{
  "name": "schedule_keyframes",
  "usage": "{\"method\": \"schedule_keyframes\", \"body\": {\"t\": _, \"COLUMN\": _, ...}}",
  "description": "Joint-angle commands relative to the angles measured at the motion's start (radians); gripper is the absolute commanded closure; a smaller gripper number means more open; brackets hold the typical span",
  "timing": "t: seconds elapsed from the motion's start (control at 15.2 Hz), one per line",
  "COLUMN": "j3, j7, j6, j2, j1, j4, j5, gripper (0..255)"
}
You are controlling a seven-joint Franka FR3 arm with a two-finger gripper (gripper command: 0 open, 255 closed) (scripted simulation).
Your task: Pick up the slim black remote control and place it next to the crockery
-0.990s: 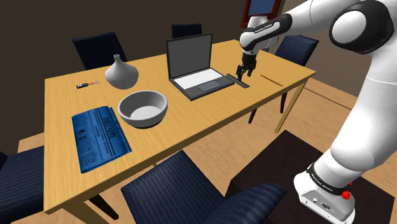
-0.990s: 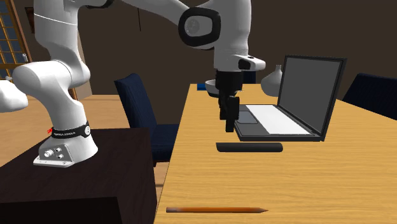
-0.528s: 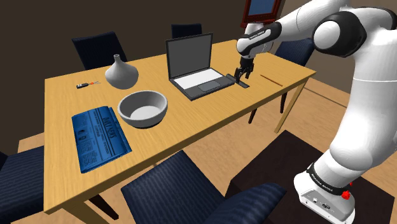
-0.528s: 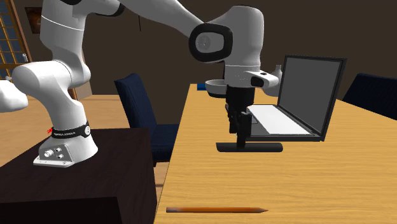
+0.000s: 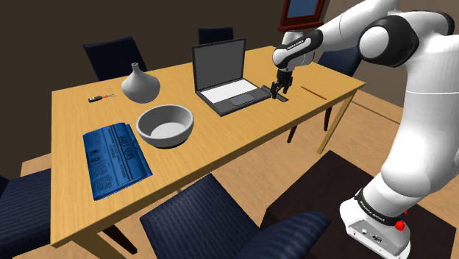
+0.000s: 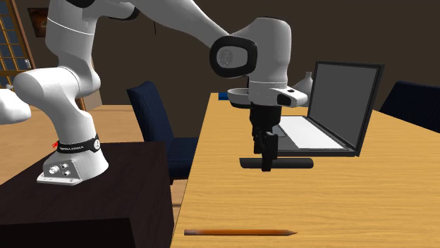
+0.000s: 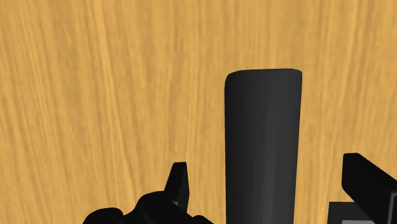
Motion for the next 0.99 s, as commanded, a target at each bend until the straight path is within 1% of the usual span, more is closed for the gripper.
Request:
{"method": "schedule_keyframes", "body": {"t": 0.0, "j3": 0.000, "j7": 0.000, "j6": 0.000, "j2": 0.000, "j1": 0.000, "j4": 0.000, "j5": 0.000, "gripper": 0}}
{"method": "schedule_keyframes", "body": {"t": 0.13, "j3": 0.000, "j7": 0.000, "j6": 0.000, "j2": 0.000, "j1": 0.000, "j4": 0.000, "j5": 0.000, "gripper": 0}}
{"method": "schedule_keyframes", "body": {"t": 0.2, "j3": 0.000, "j7": 0.000, "j6": 0.000, "j2": 0.000, "j1": 0.000, "j4": 0.000, "j5": 0.000, "gripper": 255}}
{"method": "schedule_keyframes", "body": {"t": 0.79, "j3": 0.000, "j7": 0.000, "j6": 0.000, "j2": 0.000, "j1": 0.000, "j4": 0.000, "j5": 0.000, "gripper": 255}}
{"method": "schedule_keyframes", "body": {"t": 0.92, "j3": -0.001, "j7": 0.001, "j6": -0.021, "j2": -0.014, "j1": 0.001, "j4": 0.007, "j5": -0.002, "gripper": 255}}
